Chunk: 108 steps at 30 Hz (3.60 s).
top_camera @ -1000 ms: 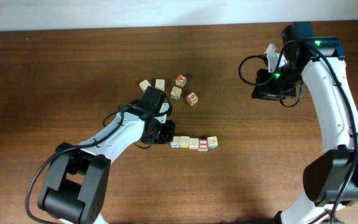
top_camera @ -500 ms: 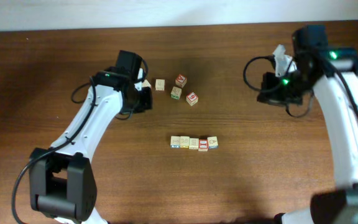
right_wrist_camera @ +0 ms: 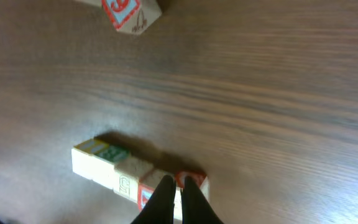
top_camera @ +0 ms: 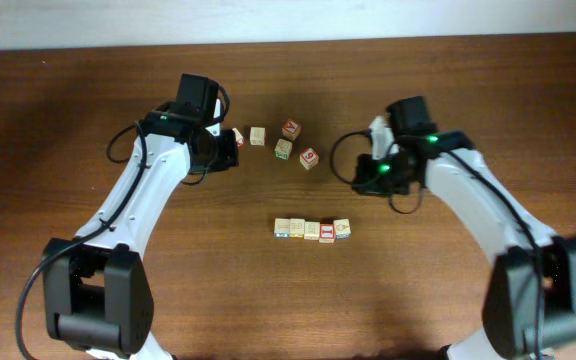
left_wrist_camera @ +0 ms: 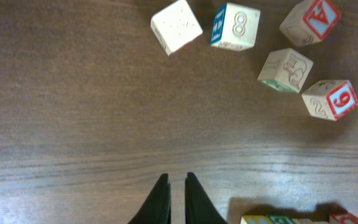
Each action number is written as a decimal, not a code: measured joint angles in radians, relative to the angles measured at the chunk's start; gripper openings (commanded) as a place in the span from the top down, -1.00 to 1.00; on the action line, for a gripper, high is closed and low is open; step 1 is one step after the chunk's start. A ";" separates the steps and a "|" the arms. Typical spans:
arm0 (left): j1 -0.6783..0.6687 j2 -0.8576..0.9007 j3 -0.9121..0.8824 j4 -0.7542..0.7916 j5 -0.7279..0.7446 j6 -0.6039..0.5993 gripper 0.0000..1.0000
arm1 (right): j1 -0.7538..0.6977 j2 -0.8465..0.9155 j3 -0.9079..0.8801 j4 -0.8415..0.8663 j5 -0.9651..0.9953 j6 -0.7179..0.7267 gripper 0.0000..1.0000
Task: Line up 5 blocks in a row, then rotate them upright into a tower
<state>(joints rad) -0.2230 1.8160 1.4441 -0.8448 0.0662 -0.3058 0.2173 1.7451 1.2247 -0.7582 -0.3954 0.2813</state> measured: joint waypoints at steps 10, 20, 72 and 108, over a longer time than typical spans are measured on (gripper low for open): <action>0.000 0.000 0.000 -0.004 0.000 0.000 0.65 | 0.119 0.141 0.000 -0.002 0.065 0.113 0.90; 0.000 0.000 0.000 -0.013 0.000 0.000 0.65 | 0.120 0.141 0.000 -0.061 0.095 0.184 0.91; 0.000 0.000 0.000 -0.028 0.000 0.000 0.63 | 0.234 -0.035 -0.017 -0.266 0.080 0.153 0.91; 0.000 0.000 0.000 -0.027 0.000 0.000 0.39 | 0.290 0.108 -0.045 -0.134 0.100 0.241 0.90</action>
<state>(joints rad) -0.2230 1.8160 1.4445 -0.8722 0.0658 -0.3054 0.5076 1.8526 1.1797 -0.8917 -0.2951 0.5228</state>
